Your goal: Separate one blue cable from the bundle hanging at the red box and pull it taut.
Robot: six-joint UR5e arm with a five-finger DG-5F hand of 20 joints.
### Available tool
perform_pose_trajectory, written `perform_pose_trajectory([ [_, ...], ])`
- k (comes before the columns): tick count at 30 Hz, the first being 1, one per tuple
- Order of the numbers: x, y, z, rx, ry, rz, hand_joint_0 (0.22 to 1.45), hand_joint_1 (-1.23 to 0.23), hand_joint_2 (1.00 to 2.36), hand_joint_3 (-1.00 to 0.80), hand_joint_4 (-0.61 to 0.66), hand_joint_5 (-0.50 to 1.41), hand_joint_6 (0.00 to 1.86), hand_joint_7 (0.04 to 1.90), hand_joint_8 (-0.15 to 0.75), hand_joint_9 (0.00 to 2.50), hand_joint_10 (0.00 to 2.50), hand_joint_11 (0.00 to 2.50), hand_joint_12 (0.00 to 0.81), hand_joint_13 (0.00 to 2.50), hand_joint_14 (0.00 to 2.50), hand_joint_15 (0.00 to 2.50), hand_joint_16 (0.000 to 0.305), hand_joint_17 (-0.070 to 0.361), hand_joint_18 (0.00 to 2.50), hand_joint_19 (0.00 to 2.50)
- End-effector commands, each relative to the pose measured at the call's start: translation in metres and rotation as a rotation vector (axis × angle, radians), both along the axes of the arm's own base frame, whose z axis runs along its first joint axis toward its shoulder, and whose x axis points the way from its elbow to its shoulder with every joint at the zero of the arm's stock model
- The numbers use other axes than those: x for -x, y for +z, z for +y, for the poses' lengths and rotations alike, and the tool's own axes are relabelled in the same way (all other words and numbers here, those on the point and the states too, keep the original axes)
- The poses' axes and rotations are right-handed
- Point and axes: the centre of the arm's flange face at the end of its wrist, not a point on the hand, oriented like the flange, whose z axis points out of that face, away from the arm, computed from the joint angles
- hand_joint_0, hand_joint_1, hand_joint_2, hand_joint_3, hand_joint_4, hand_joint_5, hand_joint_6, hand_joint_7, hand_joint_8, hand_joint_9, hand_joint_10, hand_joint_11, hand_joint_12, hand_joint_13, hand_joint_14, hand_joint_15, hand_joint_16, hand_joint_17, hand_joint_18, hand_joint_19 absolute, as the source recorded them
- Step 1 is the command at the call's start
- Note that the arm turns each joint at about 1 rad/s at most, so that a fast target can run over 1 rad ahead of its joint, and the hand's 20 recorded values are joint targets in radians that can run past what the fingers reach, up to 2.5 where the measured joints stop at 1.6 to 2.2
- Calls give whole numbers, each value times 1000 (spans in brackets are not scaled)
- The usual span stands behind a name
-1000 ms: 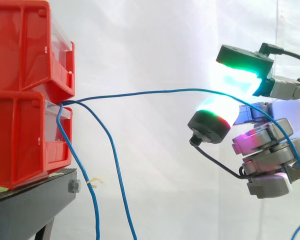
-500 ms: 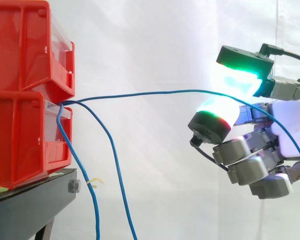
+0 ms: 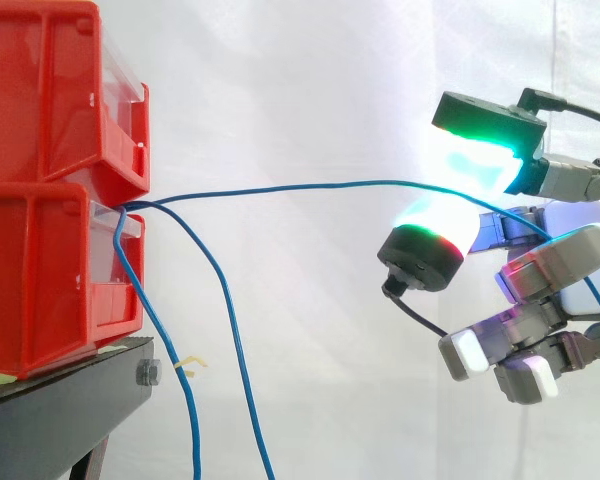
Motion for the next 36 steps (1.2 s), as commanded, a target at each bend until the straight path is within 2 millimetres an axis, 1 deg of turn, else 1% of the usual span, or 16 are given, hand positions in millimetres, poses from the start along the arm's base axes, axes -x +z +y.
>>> perform_pose_trajectory([
  [1, 0, 0, 0, 1, 0, 1, 661, -681, 1018, -273, 68, -221, 919, 1257, 428, 1641, 31, 1316, 367, 853, 21, 666, 51, 116, 912, 815],
  [3, 0, 0, 0, 1, 0, 1, 659, -675, 1018, -277, 80, -223, 920, 1247, 404, 1676, 28, 1539, 370, 885, 21, 702, 52, 117, 906, 817],
  [4, 1, -1, 0, 1, 0, 3, 658, -667, 1018, -282, 83, -225, 921, 1254, 366, 1704, 22, 1686, 375, 909, 24, 750, 53, 118, 903, 818],
  [6, 1, 0, 0, 1, 0, 1, 660, -656, 1018, -287, 62, -233, 929, 1237, 319, 1705, 19, 1795, 386, 928, 24, 832, 53, 119, 896, 827],
  [7, 0, 0, 0, 1, 0, 1, 662, -653, 1018, -290, 48, -236, 931, 1225, 286, 1699, 12, 1916, 387, 959, 26, 914, 52, 118, 892, 839],
  [8, 1, -1, 0, 1, 0, 3, 664, -652, 1017, -292, 41, -238, 933, 1216, 278, 1692, 3, 2060, 387, 981, 26, 978, 53, 119, 897, 836],
  [9, 0, 0, 0, 1, 0, 1, 665, -651, 1017, -292, 40, -239, 933, 1210, 279, 1691, 0, 2104, 389, 983, 26, 989, 53, 119, 894, 837],
  [10, 0, 0, 0, 1, 0, 1, 666, -650, 1018, -292, 38, -240, 934, 1208, 279, 1645, 171, 2111, 390, 996, 25, 1020, 52, 118, 889, 836],
  [11, 0, 0, 0, 1, 0, 1, 668, -650, 1017, -293, 35, -242, 935, 1207, 284, 1543, 571, 2035, 389, 1012, 25, 1069, 53, 119, 891, 836],
  [14, 0, 0, 0, 1, 0, 1, 676, -666, 1018, -285, 10, -243, 937, 1189, 294, 1389, 1067, 1949, 392, 1028, 25, 1127, 53, 119, 891, 835],
  [17, 0, 1, 0, 1, 0, 0, 660, -676, 1019, -265, 11, -230, 927, 1209, 279, 1358, 1143, 1915, 389, 1032, 24, 1151, 53, 119, 876, 845],
  [18, 1, -1, 0, 1, 0, 3, 651, -668, 1019, -269, 18, -228, 926, 1208, 280, 1352, 1150, 1929, 386, 1029, 24, 1155, 52, 118, 871, 855],
  [23, 0, 0, 0, 4, 0, 2, 590, -498, 1006, -437, 84, -222, 919, 1144, 283, 1346, 1112, 1899, 391, 1017, 23, 1153, 53, 118, 834, 863],
  [27, 0, 0, 0, 4, 0, 2, 558, -462, 1000, -500, 101, -224, 904, 1162, 289, 1328, 1090, 1889, 401, 1016, 22, 1147, 54, 121, 840, 860],
  [31, 0, 0, 0, 4, 0, 2, 528, -441, 1000, -500, 112, -229, 901, 1137, 292, 1293, 824, 1951, 415, 1002, 23, 1116, 56, 125, 835, 860],
  [36, 0, 0, 0, 4, 0, 2, 504, -455, 1000, -500, 129, -230, 901, 1118, 305, 1278, 717, 1909, 427, 995, 21, 1097, 58, 130, 853, 842],
])
